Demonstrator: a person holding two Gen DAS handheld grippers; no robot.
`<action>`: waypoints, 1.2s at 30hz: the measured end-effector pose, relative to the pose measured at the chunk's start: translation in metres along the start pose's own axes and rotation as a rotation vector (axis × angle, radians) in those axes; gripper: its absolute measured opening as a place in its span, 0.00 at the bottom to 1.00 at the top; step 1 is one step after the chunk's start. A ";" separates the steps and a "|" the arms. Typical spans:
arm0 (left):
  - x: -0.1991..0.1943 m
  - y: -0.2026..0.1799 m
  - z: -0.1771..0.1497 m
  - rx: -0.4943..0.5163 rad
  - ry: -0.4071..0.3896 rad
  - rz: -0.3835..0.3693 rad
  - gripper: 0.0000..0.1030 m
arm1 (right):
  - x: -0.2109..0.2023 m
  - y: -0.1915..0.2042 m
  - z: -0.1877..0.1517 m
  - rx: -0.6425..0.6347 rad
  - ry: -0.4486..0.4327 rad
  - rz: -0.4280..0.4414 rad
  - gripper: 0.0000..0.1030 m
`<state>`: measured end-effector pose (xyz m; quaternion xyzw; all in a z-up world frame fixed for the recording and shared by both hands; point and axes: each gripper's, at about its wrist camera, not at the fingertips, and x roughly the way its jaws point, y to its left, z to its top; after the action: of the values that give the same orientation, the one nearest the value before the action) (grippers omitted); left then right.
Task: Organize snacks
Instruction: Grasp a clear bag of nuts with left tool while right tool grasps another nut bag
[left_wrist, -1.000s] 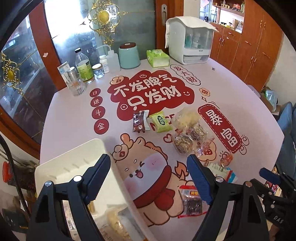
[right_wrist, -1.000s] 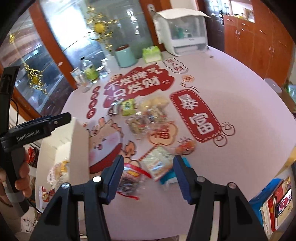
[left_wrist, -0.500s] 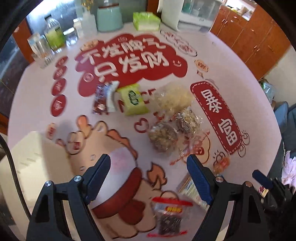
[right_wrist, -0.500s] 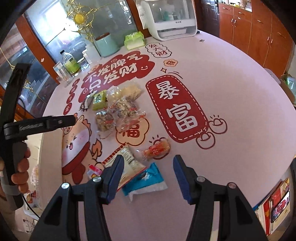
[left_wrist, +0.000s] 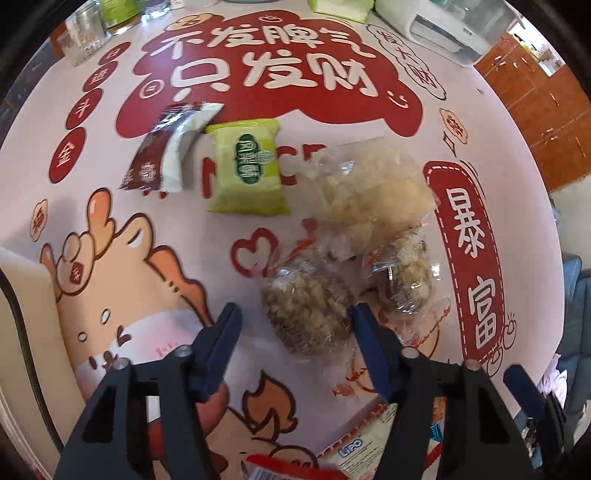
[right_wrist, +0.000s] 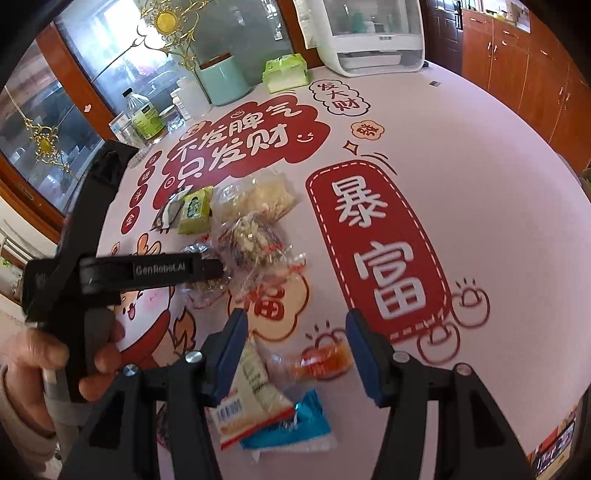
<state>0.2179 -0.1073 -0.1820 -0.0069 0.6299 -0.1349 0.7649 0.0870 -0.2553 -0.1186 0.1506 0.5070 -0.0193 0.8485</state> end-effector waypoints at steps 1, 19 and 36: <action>0.000 -0.002 0.001 0.004 -0.007 0.004 0.49 | 0.003 0.000 0.004 -0.003 0.004 0.006 0.54; -0.030 0.030 -0.004 0.003 -0.059 0.020 0.48 | 0.068 0.038 0.051 -0.186 0.074 0.016 0.54; -0.058 0.029 -0.018 0.075 -0.092 0.037 0.48 | 0.096 0.058 0.050 -0.289 0.107 -0.088 0.38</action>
<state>0.1966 -0.0636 -0.1349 0.0271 0.5884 -0.1437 0.7952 0.1873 -0.2023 -0.1661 0.0055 0.5549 0.0244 0.8315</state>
